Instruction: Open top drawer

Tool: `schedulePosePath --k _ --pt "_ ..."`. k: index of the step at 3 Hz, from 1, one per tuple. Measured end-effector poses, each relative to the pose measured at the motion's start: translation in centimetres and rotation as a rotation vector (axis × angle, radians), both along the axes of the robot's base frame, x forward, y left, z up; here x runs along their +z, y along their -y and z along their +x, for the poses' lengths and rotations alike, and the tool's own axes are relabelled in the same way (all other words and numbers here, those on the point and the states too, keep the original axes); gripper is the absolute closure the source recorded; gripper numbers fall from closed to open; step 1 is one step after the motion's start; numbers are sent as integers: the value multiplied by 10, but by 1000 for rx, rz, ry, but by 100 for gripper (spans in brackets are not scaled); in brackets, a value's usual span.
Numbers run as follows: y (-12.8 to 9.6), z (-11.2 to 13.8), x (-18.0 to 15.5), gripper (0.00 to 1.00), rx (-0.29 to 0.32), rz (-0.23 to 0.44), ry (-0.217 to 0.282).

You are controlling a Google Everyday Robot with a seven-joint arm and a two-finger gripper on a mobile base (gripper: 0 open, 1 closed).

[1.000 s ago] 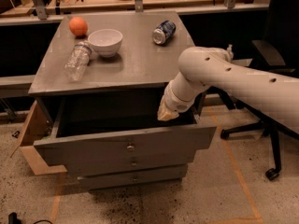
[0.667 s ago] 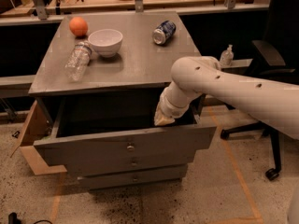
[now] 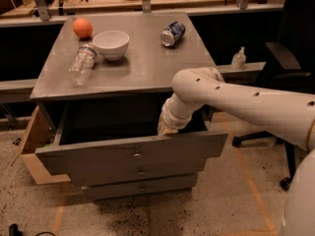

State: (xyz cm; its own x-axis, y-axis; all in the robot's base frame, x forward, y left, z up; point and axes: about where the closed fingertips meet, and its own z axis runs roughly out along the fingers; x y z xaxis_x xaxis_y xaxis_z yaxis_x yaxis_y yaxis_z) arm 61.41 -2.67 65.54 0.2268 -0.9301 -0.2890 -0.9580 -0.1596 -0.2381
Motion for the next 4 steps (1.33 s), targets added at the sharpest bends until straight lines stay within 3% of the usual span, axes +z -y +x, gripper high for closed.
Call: schedulePosePath --k 1,2,4 --pt "-6 -1 -10 100 54 -8 3" --pt "-4 -20 -16 100 106 -25 -65" --pt "17 -69 -10 100 102 -79 -212"
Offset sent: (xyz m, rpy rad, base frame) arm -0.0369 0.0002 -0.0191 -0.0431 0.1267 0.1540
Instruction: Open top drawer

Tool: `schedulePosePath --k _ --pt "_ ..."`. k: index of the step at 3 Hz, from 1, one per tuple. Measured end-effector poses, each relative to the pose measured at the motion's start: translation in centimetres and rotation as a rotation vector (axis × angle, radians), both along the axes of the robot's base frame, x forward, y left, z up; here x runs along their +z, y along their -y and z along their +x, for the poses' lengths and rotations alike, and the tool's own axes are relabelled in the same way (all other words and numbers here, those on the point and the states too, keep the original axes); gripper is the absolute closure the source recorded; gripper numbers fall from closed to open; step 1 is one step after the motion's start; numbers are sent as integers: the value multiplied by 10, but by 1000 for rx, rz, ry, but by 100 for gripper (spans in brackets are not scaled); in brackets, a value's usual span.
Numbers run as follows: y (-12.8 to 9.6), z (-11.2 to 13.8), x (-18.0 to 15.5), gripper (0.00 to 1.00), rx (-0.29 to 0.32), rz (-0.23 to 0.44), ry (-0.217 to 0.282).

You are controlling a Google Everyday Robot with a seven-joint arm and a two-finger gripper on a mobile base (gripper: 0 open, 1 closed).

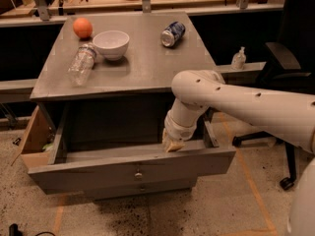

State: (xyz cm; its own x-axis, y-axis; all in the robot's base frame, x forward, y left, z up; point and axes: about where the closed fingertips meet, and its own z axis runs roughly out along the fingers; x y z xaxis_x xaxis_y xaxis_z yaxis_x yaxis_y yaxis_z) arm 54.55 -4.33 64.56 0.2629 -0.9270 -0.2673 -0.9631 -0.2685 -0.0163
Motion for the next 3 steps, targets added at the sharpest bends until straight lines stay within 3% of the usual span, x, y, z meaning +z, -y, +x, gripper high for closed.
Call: schedulePosePath --k 2,3 --pt "3 -74 1 100 30 -7 -216" --pt "4 -85 6 100 17 18 -246"
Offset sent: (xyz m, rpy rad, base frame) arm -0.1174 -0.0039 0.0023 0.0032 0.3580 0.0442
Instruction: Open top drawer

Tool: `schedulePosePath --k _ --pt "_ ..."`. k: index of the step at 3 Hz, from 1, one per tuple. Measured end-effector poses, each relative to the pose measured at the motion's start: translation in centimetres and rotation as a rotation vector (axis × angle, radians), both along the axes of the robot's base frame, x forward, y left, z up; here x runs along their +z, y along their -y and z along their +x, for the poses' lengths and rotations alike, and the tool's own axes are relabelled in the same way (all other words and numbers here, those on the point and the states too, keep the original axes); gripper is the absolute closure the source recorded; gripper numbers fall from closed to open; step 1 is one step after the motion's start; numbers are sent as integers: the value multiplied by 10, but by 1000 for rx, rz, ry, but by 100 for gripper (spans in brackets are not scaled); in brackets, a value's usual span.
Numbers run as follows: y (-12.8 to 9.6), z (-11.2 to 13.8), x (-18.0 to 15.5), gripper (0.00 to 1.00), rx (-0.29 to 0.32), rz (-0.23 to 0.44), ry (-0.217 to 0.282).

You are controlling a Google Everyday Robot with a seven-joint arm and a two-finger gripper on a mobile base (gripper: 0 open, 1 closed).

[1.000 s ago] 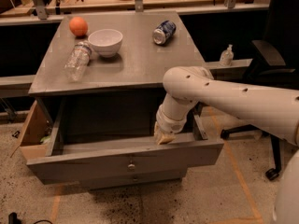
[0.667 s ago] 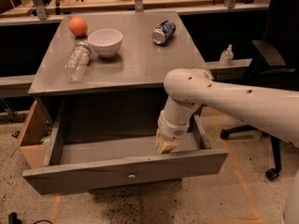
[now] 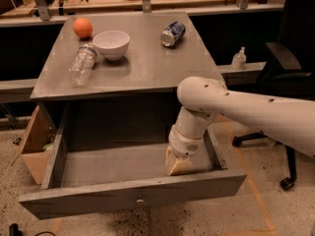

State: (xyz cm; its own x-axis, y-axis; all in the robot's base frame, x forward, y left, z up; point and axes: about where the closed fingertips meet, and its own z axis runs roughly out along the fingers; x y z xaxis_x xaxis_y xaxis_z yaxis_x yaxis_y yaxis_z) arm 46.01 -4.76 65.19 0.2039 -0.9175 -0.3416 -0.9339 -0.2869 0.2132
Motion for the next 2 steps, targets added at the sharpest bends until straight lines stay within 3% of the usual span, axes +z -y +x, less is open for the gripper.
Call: schedulePosePath --k 1,2 --pt "9 13 21 100 -69 32 84" --pt "30 35 41 100 -161 71 137"
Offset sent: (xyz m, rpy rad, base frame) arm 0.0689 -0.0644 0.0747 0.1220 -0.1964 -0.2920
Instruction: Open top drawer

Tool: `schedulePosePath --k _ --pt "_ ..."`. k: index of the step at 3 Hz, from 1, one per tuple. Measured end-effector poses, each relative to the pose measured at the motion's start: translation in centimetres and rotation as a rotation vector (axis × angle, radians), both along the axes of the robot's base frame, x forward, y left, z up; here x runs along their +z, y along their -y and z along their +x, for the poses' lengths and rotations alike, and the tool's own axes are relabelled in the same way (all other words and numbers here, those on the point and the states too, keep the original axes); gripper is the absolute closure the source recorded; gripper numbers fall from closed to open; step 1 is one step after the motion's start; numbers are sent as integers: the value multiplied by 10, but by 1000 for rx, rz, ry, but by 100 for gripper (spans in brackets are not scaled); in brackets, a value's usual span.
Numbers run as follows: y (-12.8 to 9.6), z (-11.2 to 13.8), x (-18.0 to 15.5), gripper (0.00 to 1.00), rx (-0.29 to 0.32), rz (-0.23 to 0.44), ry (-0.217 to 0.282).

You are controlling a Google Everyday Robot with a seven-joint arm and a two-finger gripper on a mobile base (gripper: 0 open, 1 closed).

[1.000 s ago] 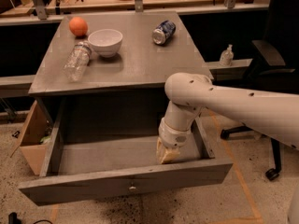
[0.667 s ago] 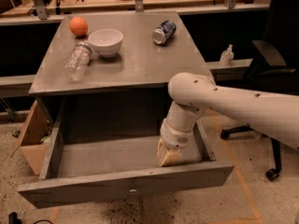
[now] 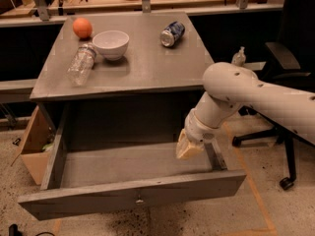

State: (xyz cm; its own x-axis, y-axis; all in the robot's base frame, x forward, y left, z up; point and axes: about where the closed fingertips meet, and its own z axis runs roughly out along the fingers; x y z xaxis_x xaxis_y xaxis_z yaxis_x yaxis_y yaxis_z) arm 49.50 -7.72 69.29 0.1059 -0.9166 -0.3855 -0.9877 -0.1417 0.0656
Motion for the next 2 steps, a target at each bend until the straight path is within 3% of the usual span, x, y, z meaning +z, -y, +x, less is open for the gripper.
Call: schedulePosePath --k 1,2 --pt "29 21 26 100 -100 45 37" --pt "72 41 65 100 -212 113 68"
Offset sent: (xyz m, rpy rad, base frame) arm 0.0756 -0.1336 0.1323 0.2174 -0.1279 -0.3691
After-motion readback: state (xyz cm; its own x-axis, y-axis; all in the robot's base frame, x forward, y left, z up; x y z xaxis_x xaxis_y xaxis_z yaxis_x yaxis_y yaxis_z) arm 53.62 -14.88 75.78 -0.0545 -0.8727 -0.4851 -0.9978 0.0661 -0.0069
